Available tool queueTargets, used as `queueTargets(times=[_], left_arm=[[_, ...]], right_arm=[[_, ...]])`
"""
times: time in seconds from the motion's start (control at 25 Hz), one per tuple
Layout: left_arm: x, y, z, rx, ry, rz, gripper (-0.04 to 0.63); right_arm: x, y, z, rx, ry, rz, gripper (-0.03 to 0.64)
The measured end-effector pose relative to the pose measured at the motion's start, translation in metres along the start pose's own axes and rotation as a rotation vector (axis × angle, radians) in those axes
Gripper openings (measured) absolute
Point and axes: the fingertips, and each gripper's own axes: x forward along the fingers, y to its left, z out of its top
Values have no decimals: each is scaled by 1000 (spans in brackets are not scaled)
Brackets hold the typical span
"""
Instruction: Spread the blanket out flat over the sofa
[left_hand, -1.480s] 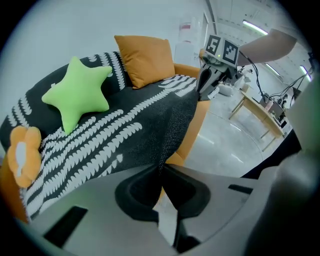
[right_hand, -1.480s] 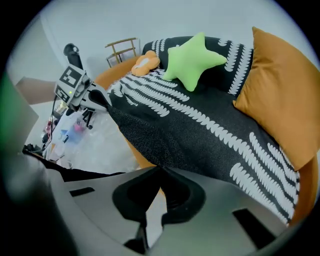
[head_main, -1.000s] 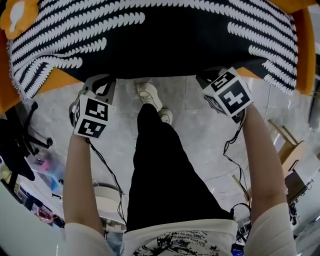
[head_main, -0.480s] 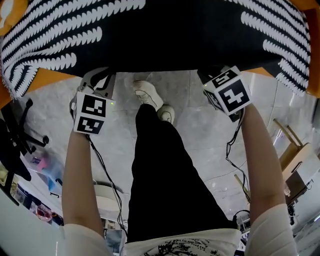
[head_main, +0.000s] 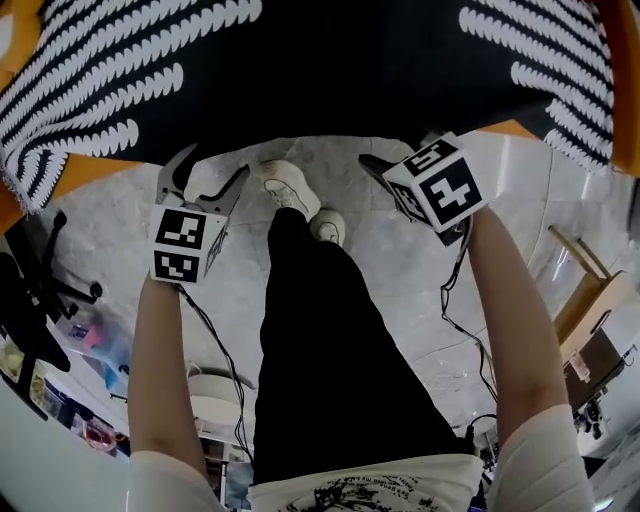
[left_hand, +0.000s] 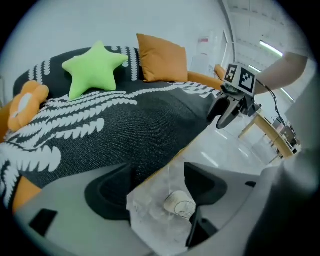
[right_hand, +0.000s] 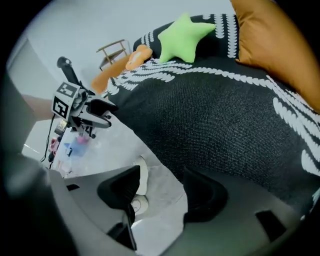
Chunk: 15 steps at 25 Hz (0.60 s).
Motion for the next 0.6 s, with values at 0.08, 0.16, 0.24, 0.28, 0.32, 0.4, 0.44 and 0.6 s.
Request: queueTargets(times=[0.08,0.16,0.24,0.28,0.32,0.4,0.44,0.6], left_arm=[[-15,-10,8,9,0,-1,321],[-27,-15,21,19,-4,-5,321],[-36,-20,42,26,-28,-15,321],[-38,-25,56,30,-46,-24,321],[-41,-31,72,33,-67,-34,321],[-47,-48,107,44,-113,-57,321],[-49,-57,125,55,-134,-70,321],[-45,-111,186,121,-195,-135,321]], right_arm=[[-21,0,0,14,-25,-5,288],[-43,-3,5,31,-61,-24,287],[-65,-9,9,53,-97,-54,285],[-76,-13,10,69,-115,-68,286],[-88,-18,9,90,-133,-78,285],[-112,-29,4,133,-168,-99,285],[-124,-35,1,153,-181,-114,285],[-171,-62,-34,224,-209,-193,285]])
